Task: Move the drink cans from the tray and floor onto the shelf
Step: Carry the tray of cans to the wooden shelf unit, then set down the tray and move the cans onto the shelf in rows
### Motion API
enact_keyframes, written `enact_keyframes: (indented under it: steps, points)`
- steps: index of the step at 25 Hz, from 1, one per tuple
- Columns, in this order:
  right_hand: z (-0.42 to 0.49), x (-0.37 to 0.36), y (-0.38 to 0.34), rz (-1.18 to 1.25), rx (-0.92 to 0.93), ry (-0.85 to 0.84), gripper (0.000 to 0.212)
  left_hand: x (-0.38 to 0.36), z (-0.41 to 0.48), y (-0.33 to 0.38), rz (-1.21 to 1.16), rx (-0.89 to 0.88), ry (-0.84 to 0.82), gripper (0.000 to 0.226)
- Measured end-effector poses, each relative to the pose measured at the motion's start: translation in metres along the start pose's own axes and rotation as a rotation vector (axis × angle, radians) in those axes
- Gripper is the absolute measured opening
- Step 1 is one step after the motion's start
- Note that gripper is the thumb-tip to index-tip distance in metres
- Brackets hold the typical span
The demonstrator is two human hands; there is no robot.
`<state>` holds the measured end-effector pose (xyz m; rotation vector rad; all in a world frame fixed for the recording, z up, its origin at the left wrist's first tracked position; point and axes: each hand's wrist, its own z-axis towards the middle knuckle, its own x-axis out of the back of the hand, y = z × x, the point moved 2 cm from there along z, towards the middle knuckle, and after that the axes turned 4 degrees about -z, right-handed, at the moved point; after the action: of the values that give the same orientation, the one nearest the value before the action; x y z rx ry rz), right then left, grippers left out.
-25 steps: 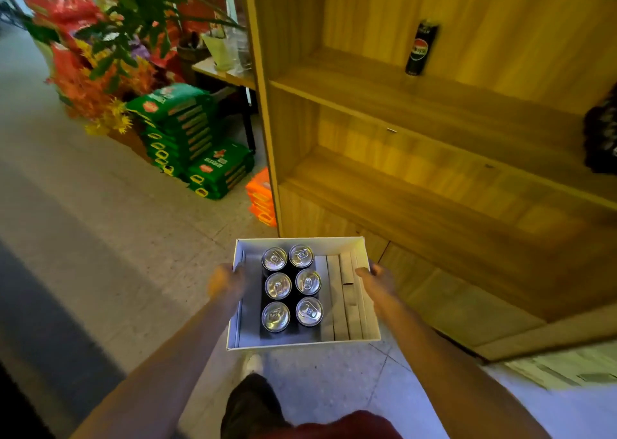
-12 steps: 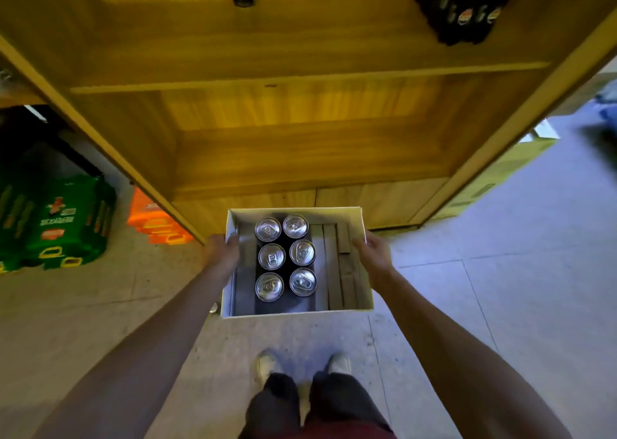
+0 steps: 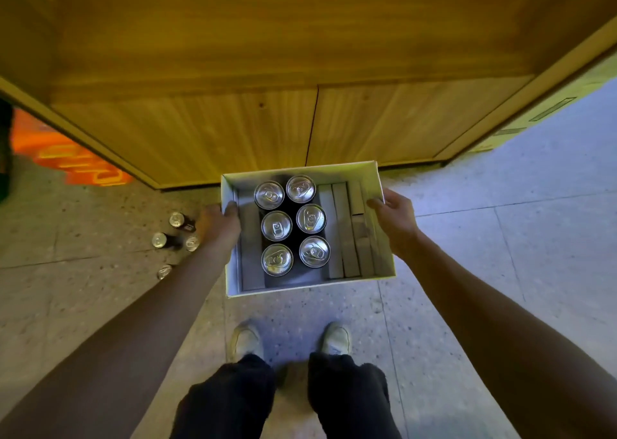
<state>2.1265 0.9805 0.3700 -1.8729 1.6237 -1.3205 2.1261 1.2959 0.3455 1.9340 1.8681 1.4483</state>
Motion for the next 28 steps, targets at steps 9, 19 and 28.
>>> enact_keyframes:
  steps: [9, 19, 28]
  points:
    - [0.175, -0.158, 0.243, 0.058, -0.042, -0.025, 0.023, -0.185, 0.198, -0.208, 0.012, 0.017, -0.02, 0.055]
    - [0.273, -0.216, 0.295, 0.042, -0.003, -0.023, 0.024, -0.241, 0.283, -0.246, -0.007, -0.047, 0.051, 0.046]
    - [0.316, -0.228, 0.277, 0.046, 0.009, 0.035, 0.017, -0.252, 0.326, -0.219, -0.05, -0.087, 0.085, 0.04]
